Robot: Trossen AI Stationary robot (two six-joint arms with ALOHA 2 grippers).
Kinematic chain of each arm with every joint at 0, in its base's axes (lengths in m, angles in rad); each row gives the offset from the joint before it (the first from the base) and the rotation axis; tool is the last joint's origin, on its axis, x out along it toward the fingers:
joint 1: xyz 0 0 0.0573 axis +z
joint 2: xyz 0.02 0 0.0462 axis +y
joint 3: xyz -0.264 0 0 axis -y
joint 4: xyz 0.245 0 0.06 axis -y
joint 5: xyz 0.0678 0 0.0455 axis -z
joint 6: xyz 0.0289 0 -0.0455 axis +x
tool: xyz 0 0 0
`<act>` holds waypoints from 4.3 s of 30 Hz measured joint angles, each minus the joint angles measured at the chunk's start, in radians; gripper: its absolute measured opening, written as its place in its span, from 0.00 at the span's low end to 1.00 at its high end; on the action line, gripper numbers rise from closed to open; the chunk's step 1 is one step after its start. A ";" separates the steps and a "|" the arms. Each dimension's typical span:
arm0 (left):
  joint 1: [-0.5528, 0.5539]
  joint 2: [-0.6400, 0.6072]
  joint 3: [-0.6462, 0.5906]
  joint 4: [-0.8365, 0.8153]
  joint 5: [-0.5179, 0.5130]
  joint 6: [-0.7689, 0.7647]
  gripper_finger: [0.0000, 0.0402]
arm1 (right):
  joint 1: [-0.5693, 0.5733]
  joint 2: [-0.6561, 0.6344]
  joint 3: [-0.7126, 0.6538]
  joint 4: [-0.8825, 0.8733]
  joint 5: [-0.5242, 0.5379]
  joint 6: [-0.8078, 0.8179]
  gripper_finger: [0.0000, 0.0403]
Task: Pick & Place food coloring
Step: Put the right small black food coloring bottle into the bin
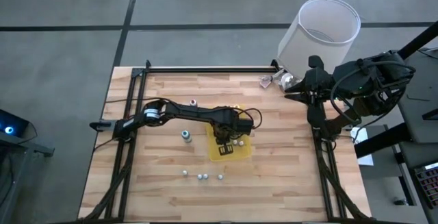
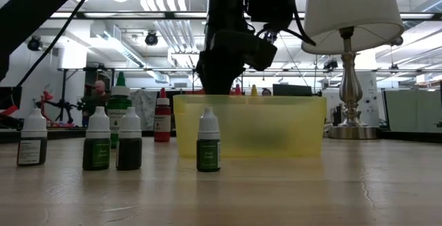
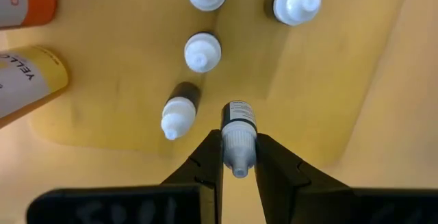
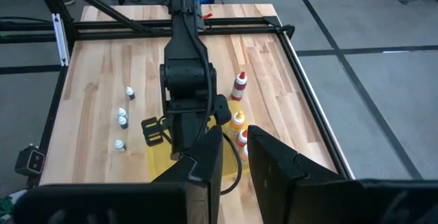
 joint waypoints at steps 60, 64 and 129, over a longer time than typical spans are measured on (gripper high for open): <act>0.009 0.004 -0.064 0.198 0.030 -0.751 0.10 | 0.000 0.001 0.000 0.000 0.000 -0.066 0.15; 0.013 0.004 -0.064 0.218 0.053 -0.749 0.10 | 0.000 0.001 0.000 0.000 0.000 -0.076 0.15; 0.017 0.009 -0.023 0.228 0.131 -0.689 0.22 | 0.000 0.001 0.000 0.000 -0.001 -0.075 0.15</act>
